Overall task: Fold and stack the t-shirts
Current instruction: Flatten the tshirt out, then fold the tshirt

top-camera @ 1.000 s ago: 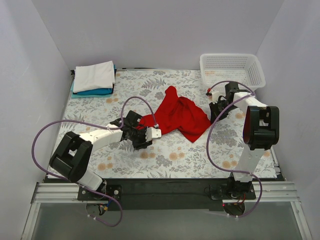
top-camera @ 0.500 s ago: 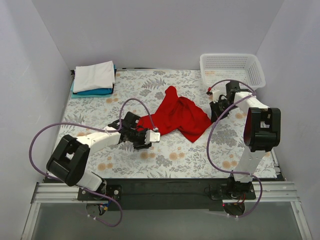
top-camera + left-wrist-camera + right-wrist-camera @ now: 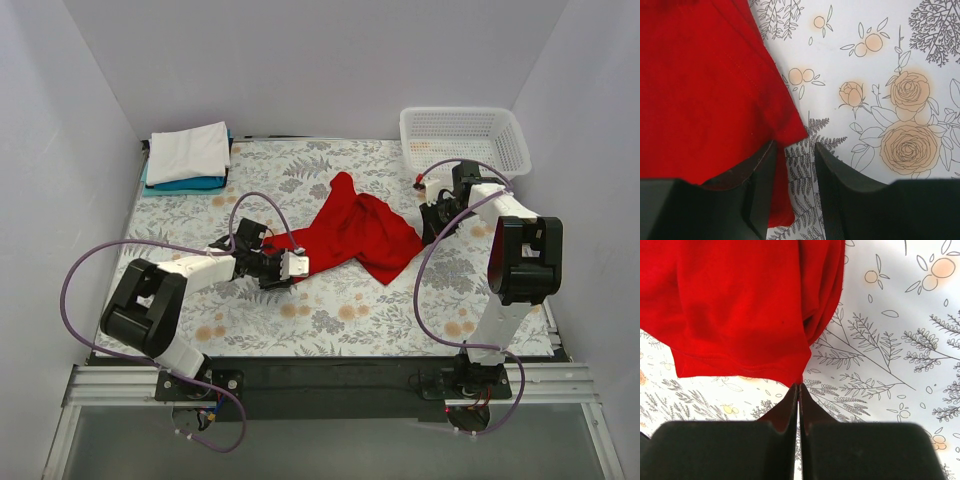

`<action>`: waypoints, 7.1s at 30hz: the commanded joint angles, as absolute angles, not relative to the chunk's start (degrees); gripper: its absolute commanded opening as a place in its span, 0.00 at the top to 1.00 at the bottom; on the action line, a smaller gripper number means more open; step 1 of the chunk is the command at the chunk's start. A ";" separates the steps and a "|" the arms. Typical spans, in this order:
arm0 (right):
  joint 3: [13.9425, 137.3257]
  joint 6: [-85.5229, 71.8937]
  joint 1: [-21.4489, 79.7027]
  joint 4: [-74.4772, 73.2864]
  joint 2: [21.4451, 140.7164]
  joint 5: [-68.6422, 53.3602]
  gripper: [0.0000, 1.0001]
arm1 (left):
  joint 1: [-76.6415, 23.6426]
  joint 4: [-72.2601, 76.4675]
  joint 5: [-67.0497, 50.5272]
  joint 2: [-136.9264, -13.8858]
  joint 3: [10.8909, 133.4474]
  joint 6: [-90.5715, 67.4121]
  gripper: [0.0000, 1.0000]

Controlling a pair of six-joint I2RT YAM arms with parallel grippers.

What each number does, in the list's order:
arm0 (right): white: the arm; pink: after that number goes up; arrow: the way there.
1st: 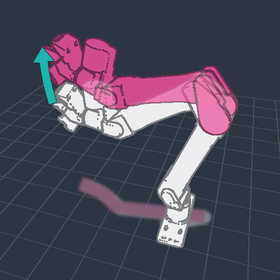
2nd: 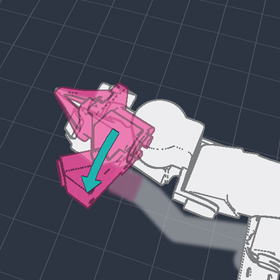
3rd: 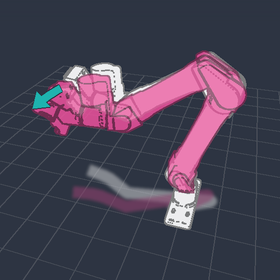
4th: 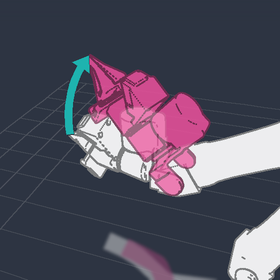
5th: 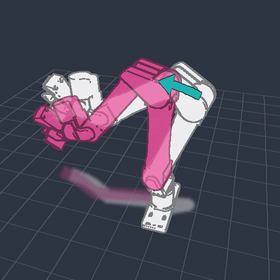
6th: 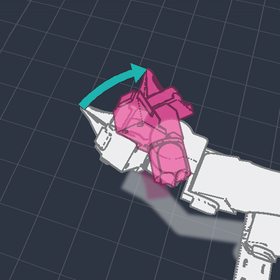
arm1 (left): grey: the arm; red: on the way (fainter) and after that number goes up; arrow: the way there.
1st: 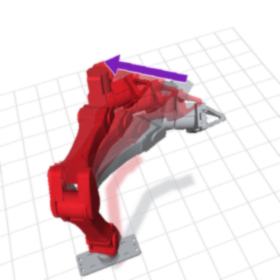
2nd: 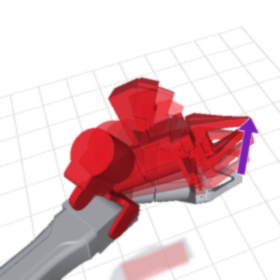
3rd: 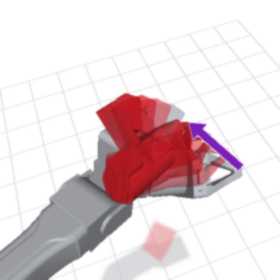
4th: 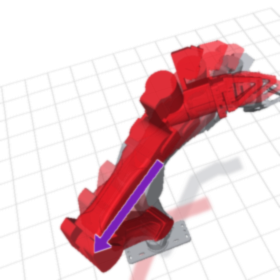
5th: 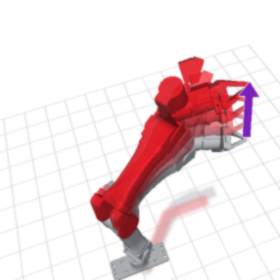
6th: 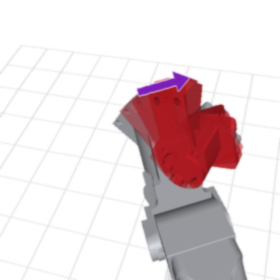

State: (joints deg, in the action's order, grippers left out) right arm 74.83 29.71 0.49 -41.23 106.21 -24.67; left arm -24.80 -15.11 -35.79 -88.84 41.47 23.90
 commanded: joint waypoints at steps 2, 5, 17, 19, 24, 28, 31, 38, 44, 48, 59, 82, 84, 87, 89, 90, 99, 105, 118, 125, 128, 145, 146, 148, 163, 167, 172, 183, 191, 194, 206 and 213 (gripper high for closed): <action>76.03 29.62 0.53 -42.72 104.50 -26.10 0.99 | -24.79 -14.94 -38.41 -89.56 41.22 26.54 0.64; 75.94 29.79 0.53 -42.89 104.50 -26.02 0.99 | -24.79 -15.12 -38.76 -88.86 41.57 26.37 0.64; 75.50 30.23 0.53 -42.98 104.41 -25.66 0.99 | -26.37 -15.47 -37.44 -90.78 43.94 25.66 0.64; 75.41 30.41 0.53 -43.07 104.15 -25.75 0.99 | -26.72 -15.38 -36.83 -91.67 44.03 25.84 0.64; 75.59 30.50 0.53 -43.16 103.89 -26.19 0.99 | -28.12 -15.29 -33.85 -94.39 43.77 25.58 0.72; 75.67 30.85 0.61 -43.51 103.27 -25.67 0.99 | -29.00 -15.38 -29.80 -94.84 42.46 25.14 0.93; 75.94 31.38 0.53 -44.03 102.22 -25.40 0.99 | -29.09 -19.40 -29.18 -92.65 43.23 24.09 1.00; 79.62 32.34 0.61 -46.05 98.62 -24.17 0.99 | -24.01 -28.91 -33.65 -85.26 54.63 10.22 1.00; 86.21 32.78 0.61 -46.23 93.61 -21.10 0.99 | -15.83 -27.25 -35.86 -80.60 62.92 -7.17 1.00; 93.33 32.52 0.53 -46.06 91.85 -18.46 0.99 | -11.70 -24.88 -35.07 -79.02 67.84 -14.75 1.00; 112.22 31.03 0.53 -42.72 88.51 -11.35 0.99 | -3.87 -15.03 -27.87 -74.62 78.82 -27.86 1.00; 105.99 32.78 0.53 -28.21 54.25 -5.36 0.99 | 2.64 -2.90 -8.70 -46.34 82.61 -32.09 1.00; 108.27 32.78 0.53 -28.21 52.92 -5.62 0.99 | 2.72 -3.34 -8.79 -44.04 83.49 -31.12 1.00; 111.26 31.82 0.53 -28.13 51.07 -5.89 0.99 | 2.64 -3.60 -7.91 -41.23 85.25 -29.01 1.00; 112.76 31.38 0.53 -28.21 50.80 -5.89 0.99 | 2.64 -4.30 -6.86 -41.04 86.74 -26.73 1.00; 113.72 31.46 0.53 -28.13 50.97 -5.89 0.99 | 2.64 -4.48 -6.51 -41.39 88.23 -26.02 1.00; 98.55 34.45 0.53 -25.85 51.86 -10.98 0.99 | 2.64 -7.65 -11.50 -44.65 82.55 -18.46 1.00; 76.23 36.64 0.61 -19.43 50.45 -14.06 0.99 | 2.64 -8.00 -21.77 -44.82 63.92 -17.75 1.00; 49.48 39.38 1.14 4.03 70.36 -14.77 0.99 | 1.23 5.09 -25.05 -79.34 55.10 -23.47 1.00; 58.26 40.34 1.23 6.06 86.21 -12.13 0.99 | -1.23 7.91 -20.93 -97.80 65.11 -21.80 1.00; 60.99 41.31 1.32 5.98 90.52 -11.69 0.99 | -1.23 8.09 -20.39 -103.26 69.86 -22.15 1.00; 68.03 44.29 1.23 2.64 99.49 -11.69 0.99 | -1.76 0.45 -20.30 -107.59 76.91 -22.94 1.00; 67.94 44.64 1.32 2.29 99.23 -11.86 0.99 | -1.76 0.27 -21.09 -106.36 76.90 -23.29 1.00; 67.85 45.61 1.23 1.41 98.18 -12.65 0.99 | -1.76 -4.65 -22.14 -102.25 75.50 -23.47 1.00; 62.76 55.80 -2.46 -6.33 88.34 -17.75 0.99 | -10.98 -28.81 -21.88 -67.87 57.84 -17.49 1.00; 58.02 60.37 -2.72 -6.77 85.96 -17.67 0.99 | -12.65 -36.54 -23.20 -61.27 53.80 -15.04 1.00; 53.44 63.45 -3.43 -6.59 86.39 -17.40 0.99 | -13.97 -41.92 -25.39 -57.13 46.85 -10.82 1.00; 52.91 64.25 -3.43 -6.77 90.44 -16.96 0.99 | -16.87 -45.79 -27.07 -60.64 42.45 -8.44 1.00; 53.35 65.39 -3.43 -6.77 88.51 -16.35 0.99 | -17.58 -50.88 -29.71 -60.29 47.46 -9.05 1.00; 53.35 65.74 -3.51 -6.85 88.68 -15.73 0.99 | -18.19 -51.94 -30.14 -59.85 47.73 -9.75 1.00; 51.86 65.83 -3.52 -6.86 89.65 -15.38 0.99 | -23.55 -52.30 -29.09 -61.43 46.93 -13.80 1.00; 50.89 66.88 -3.52 -6.94 90.17 -15.03 0.99 | -25.05 -51.94 -27.16 -63.63 46.41 -13.89 1.00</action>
